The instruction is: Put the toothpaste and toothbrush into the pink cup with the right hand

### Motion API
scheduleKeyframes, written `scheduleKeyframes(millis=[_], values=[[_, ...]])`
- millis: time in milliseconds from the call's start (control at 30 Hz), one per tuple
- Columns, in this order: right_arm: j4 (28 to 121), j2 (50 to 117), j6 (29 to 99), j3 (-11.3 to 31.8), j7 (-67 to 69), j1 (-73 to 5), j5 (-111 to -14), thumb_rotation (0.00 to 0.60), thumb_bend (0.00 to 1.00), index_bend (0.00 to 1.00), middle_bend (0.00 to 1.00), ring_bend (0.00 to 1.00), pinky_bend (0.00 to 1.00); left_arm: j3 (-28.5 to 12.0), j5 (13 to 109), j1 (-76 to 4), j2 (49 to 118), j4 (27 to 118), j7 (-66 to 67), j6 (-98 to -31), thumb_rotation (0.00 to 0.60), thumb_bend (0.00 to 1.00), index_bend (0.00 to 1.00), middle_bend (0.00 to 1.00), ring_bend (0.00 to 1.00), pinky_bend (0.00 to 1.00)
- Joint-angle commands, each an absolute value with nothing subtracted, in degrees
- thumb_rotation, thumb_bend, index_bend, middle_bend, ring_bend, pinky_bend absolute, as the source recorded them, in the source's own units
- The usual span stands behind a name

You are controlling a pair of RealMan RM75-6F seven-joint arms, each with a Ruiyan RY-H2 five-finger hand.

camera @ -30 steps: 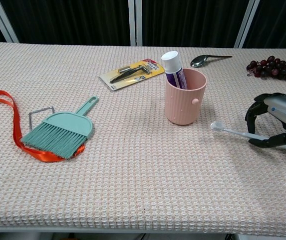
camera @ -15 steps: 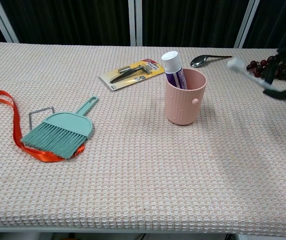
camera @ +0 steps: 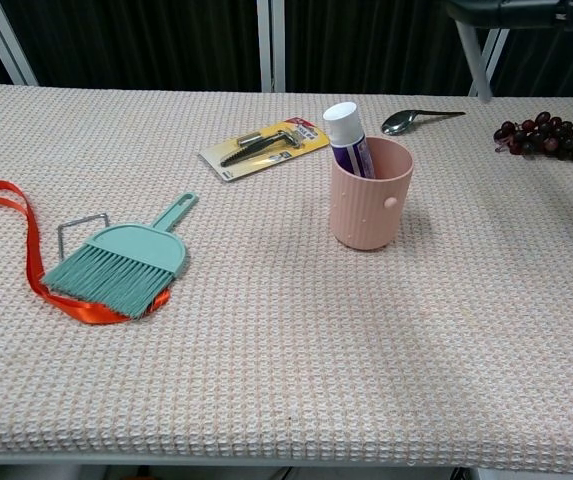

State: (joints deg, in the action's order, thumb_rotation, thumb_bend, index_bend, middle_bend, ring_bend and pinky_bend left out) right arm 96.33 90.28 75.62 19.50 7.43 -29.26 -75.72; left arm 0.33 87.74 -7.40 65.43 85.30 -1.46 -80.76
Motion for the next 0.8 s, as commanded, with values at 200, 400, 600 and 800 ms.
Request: scheduleKeyframes(millis=[200,400,600,800], values=[[84.48,98.67,70.04,20.13,26.01,-33.01,-75.02,0.6,0.85,0.79,0.37,0.03,0.0,0.19,87.25,-7.22,66.1,83.62,-3.27,-80.81,0.522,0.08,0.09,0.08,0.11,0.26],[77.86,101.62,70.08,18.64,32.53,-33.36,-77.25,0.6,0.85,0.79,0.37,0.03,0.0,0.25,87.26,-6.87,66.16,82.83,-4.24,-81.29,0.519,0.08,0.09,0.07,0.11,0.26],[73.73,103.59,68.91,17.91,39.68,-33.72,-78.01,0.6,0.83,0.79,0.35,0.02,0.0,0.18,87.27,-6.65,66.2,82.39,-4.53,-81.74,0.523,0.08,0.09,0.07,0.11,0.26],[71.86,103.47,67.04,16.0,42.82,-34.03,-79.51,0.6,0.74,0.63,0.24,0.0,0.0,0.21,87.11,-6.64,66.35,82.07,-4.46,-81.5,0.52,0.08,0.09,0.07,0.11,0.26]])
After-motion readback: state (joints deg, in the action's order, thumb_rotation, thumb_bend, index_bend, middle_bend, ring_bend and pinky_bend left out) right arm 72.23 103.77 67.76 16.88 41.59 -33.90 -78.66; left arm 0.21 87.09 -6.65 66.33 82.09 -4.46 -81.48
